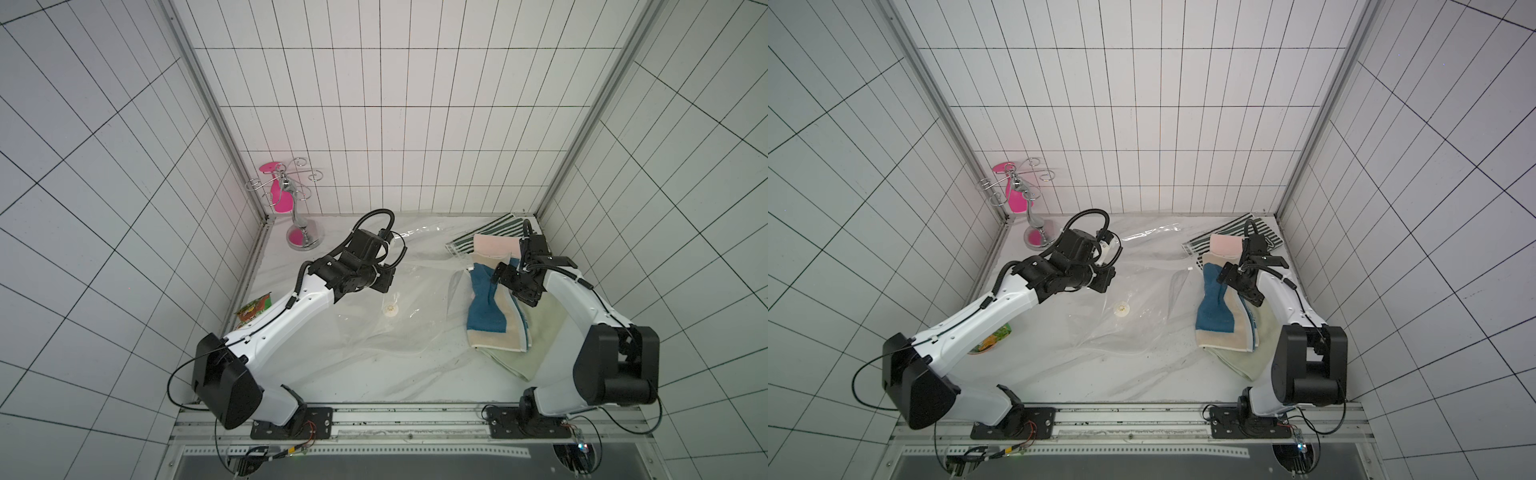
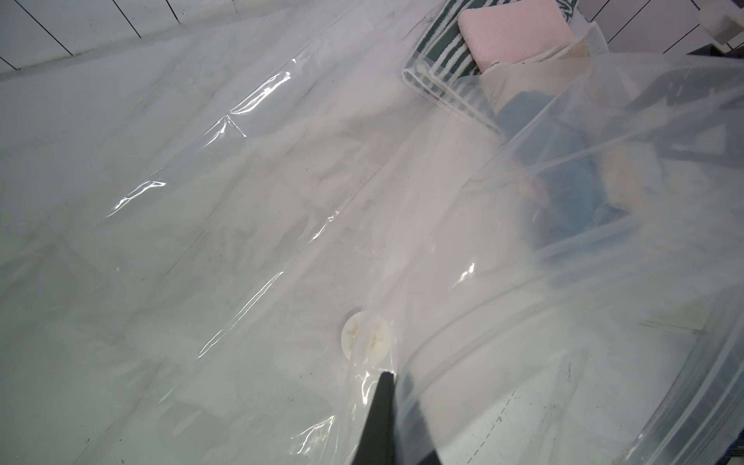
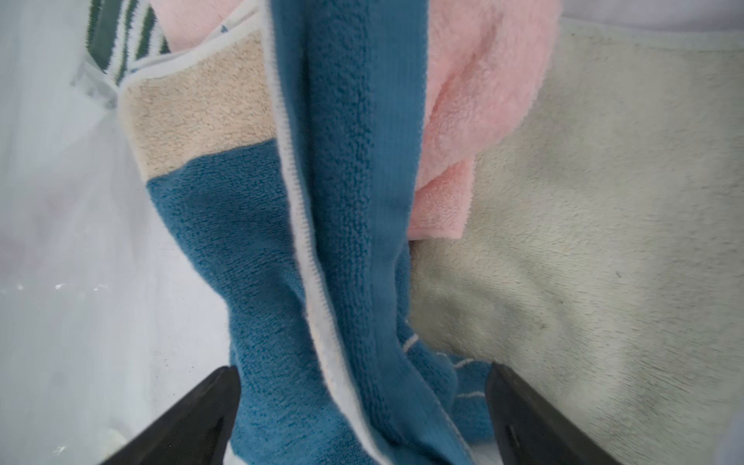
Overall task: Place the folded towel into the vacuum bag
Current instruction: Pick up the towel from the center of the board.
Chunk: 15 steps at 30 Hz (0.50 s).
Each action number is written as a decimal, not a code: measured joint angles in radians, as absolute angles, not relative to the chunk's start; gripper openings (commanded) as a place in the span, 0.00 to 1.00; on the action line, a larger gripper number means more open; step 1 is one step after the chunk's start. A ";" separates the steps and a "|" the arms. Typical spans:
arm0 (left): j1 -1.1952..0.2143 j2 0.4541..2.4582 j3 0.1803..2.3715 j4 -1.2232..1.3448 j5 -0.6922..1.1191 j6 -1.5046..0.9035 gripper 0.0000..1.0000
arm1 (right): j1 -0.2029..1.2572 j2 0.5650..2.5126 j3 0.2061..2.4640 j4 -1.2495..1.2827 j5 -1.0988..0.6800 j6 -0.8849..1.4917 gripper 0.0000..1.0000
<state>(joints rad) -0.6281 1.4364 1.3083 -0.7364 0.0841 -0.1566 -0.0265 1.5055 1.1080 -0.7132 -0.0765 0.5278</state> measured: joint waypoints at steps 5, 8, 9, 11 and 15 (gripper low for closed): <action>-0.627 1.436 1.308 -0.737 0.091 -0.144 0.00 | -0.027 1.545 1.106 -0.699 -0.069 0.535 1.00; -0.627 1.436 1.308 -0.738 0.093 -0.139 0.00 | -0.027 1.546 1.106 -0.679 -0.076 0.538 0.98; -0.627 1.436 1.308 -0.738 0.094 -0.138 0.00 | -0.027 1.546 1.106 -0.673 -0.082 0.538 0.97; -0.627 1.436 1.308 -0.738 0.095 -0.138 0.00 | -0.027 1.546 1.106 -0.664 -0.095 0.541 0.95; -0.627 1.436 1.308 -0.742 0.095 -0.136 0.00 | -0.027 1.546 1.106 -0.661 -0.115 0.543 0.95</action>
